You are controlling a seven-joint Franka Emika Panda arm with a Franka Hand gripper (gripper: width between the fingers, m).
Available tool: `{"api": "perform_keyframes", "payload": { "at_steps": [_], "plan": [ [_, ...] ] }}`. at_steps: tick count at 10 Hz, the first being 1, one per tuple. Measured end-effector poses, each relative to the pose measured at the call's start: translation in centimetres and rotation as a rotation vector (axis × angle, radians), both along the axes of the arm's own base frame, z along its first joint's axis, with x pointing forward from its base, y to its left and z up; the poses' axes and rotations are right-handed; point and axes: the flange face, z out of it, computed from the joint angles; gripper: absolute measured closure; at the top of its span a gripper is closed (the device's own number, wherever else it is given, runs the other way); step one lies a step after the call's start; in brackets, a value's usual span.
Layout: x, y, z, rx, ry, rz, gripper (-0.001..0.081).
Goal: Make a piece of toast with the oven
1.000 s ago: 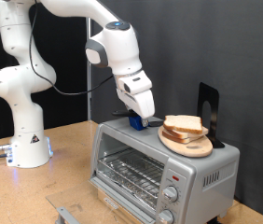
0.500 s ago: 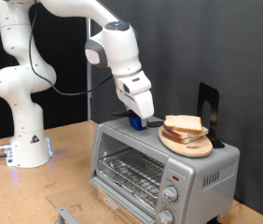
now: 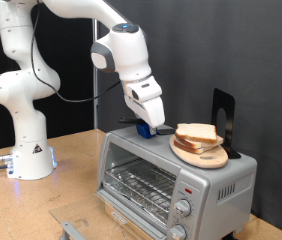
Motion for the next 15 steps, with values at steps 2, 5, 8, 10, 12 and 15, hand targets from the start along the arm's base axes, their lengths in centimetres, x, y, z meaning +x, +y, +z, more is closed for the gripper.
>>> {"api": "perform_keyframes", "payload": {
  "at_steps": [2,5,8,10,12,15],
  "plan": [
    [-0.02,-0.01,-0.03,0.0,0.001,-0.002,0.0322],
    [-0.07,-0.03,-0.04,0.0,0.003,-0.007,0.0322],
    [-0.18,-0.06,-0.04,0.0,0.008,-0.024,0.0322],
    [-0.24,-0.08,-0.05,0.001,0.011,-0.036,0.0321],
    [-0.27,-0.1,-0.05,0.001,0.012,-0.041,0.0321],
    [-0.24,-0.07,-0.02,0.001,0.007,-0.042,0.0084]
  ]
}}
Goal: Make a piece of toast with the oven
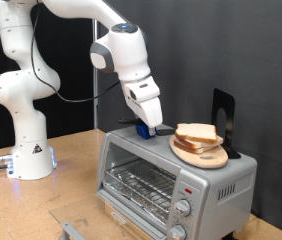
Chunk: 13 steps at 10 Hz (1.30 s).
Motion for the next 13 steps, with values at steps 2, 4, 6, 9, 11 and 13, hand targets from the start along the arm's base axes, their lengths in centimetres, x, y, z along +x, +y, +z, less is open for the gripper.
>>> {"api": "perform_keyframes", "payload": {
  "at_steps": [2,4,6,9,11,13],
  "plan": [
    [0.03,0.0,0.02,0.0,-0.003,0.0,0.0011],
    [0.03,0.02,-0.04,-0.005,-0.012,0.037,0.0001],
    [0.08,0.02,-0.21,-0.016,-0.024,0.083,-0.0002],
    [0.12,0.06,-0.56,-0.023,-0.026,0.108,-0.0002],
    [0.14,0.09,-0.64,-0.024,-0.025,0.109,-0.0002],
    [0.18,0.1,-0.59,-0.022,-0.026,0.107,-0.0002]
  ]
}}
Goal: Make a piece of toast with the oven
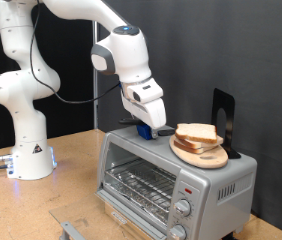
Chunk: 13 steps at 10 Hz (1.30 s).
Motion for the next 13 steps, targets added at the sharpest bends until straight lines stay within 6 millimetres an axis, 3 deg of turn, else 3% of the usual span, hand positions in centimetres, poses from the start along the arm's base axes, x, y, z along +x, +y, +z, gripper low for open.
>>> {"api": "perform_keyframes", "payload": {
  "at_steps": [13],
  "plan": [
    [-0.22,-0.56,0.69,0.018,-0.008,-0.021,-0.0002]
  ]
}}
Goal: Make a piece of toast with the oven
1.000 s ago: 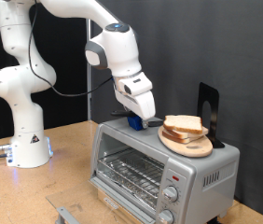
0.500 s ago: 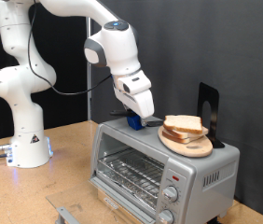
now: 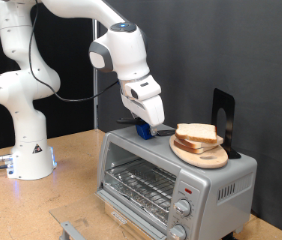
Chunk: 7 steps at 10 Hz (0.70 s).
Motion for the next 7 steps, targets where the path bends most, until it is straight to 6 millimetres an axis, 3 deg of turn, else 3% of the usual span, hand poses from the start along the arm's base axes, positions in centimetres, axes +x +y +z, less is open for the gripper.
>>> {"api": "perform_keyframes", "payload": {
  "at_steps": [7],
  "plan": [
    [-0.37,-0.34,0.03,0.001,0.007,-0.031,-0.0002]
  ]
}}
